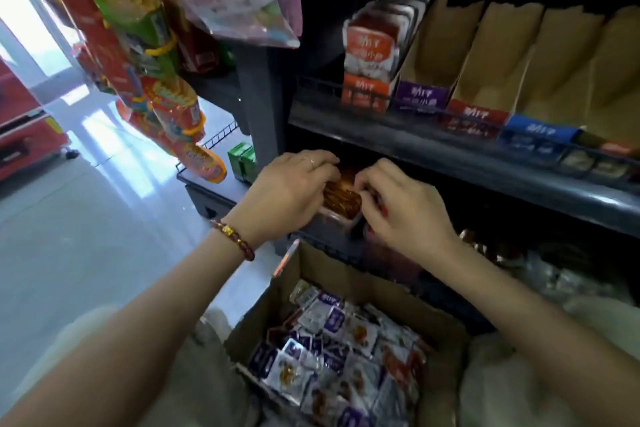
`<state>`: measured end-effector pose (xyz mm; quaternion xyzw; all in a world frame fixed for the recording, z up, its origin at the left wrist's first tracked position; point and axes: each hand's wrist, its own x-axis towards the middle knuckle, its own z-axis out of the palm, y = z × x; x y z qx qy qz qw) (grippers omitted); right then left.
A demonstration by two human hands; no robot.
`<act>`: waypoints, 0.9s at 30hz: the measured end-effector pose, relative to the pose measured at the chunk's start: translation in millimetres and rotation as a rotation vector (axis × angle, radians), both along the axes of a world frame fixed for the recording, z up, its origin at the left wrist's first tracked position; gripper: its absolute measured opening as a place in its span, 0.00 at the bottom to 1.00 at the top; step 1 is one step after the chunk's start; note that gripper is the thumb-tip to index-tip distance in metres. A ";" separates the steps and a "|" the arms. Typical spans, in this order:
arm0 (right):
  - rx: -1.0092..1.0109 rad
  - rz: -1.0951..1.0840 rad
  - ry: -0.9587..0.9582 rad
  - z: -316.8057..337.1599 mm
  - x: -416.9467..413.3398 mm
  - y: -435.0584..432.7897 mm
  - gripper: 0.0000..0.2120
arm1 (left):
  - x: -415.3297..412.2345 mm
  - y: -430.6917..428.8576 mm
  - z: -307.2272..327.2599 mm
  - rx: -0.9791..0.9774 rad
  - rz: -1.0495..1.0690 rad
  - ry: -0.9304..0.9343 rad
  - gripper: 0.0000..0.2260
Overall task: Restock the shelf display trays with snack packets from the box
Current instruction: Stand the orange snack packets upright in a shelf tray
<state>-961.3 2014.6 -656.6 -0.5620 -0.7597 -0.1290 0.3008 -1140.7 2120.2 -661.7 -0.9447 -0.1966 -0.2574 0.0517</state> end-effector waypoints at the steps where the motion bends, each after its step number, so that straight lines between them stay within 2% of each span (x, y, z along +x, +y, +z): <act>1: -0.067 0.026 -0.073 -13.3 0.1 -10.7 0.07 | -8.5 -10.3 -10.8 -0.027 -0.027 0.054 0.14; 5: -0.434 0.191 -0.265 -67.1 1.7 -47.2 0.05 | -49.1 -48.4 -61.5 -0.069 -0.087 0.305 0.11; 7: -0.670 0.265 -0.274 -101.1 3.9 -64.1 0.05 | -70.9 -69.2 -89.3 -0.091 -0.125 0.403 0.09; 9: -0.820 0.285 -0.258 -133.9 5.6 -77.6 0.07 | -86.6 -86.4 -112.2 -0.115 -0.154 0.450 0.09; 13: -1.073 0.205 -0.177 -200.9 -4.2 -93.0 0.09 | -110.4 -104.8 -150.0 -0.263 -0.145 0.569 0.07; 18: -1.393 -0.025 -0.134 -273.4 -11.6 -98.2 0.13 | -119.2 -109.4 -177.4 -0.325 -0.089 0.741 0.10; 21: -1.416 -0.183 -0.169 -300.2 -12.6 -104.6 0.18 | -115.5 -109.7 -185.3 -0.361 -0.115 0.718 0.09; 27: -1.159 -0.510 -0.074 -315.3 -13.7 -113.9 0.21 | -110.5 -107.3 -191.7 -0.345 -0.149 0.640 0.10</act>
